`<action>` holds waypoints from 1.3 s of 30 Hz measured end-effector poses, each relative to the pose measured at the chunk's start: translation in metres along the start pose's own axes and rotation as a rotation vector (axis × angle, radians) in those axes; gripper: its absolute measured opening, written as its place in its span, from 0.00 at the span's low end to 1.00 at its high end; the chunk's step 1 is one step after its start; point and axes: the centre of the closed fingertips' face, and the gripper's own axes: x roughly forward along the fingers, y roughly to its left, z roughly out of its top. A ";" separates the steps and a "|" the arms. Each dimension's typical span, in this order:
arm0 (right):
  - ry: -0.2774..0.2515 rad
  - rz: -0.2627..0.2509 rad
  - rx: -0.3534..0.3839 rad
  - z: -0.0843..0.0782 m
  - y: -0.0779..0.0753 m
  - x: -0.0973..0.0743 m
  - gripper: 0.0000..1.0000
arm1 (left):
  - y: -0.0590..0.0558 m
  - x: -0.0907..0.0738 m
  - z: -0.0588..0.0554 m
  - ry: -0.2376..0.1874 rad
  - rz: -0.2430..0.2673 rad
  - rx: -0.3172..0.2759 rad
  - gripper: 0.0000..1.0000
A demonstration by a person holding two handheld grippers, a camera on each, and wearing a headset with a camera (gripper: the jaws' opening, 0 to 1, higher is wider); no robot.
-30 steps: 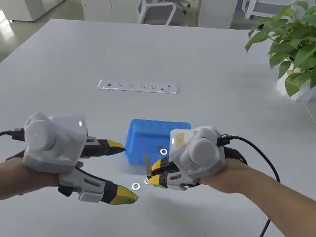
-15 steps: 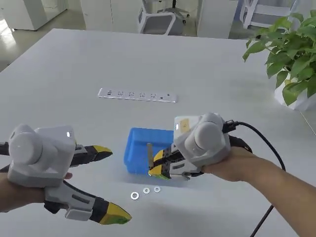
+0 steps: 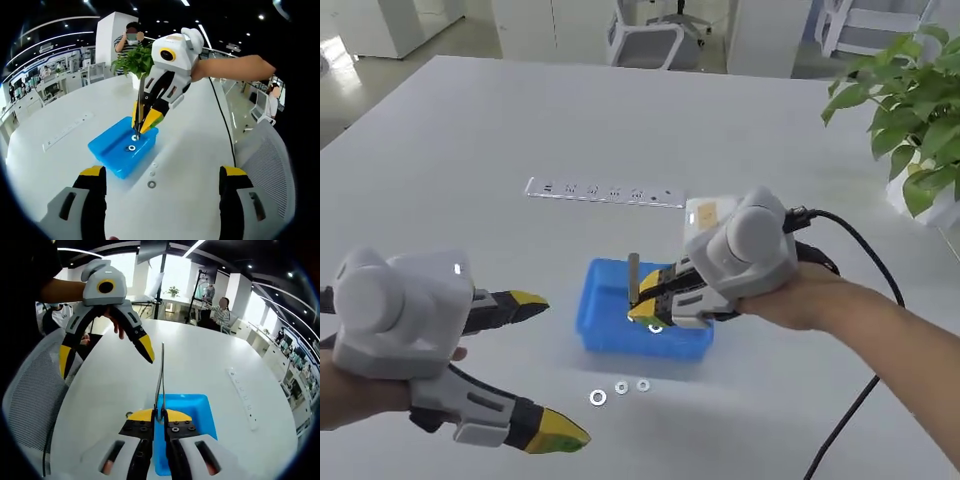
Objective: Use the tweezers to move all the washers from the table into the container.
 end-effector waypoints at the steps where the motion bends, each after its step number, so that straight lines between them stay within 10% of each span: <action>1: 0.000 0.000 -0.001 0.000 -0.001 0.001 0.07 | 0.001 0.000 0.000 0.000 0.003 0.001 0.99; 39: 0.031 0.056 0.014 -0.062 -0.030 0.043 0.08 | 0.028 0.020 0.016 -0.016 -0.002 0.026 0.98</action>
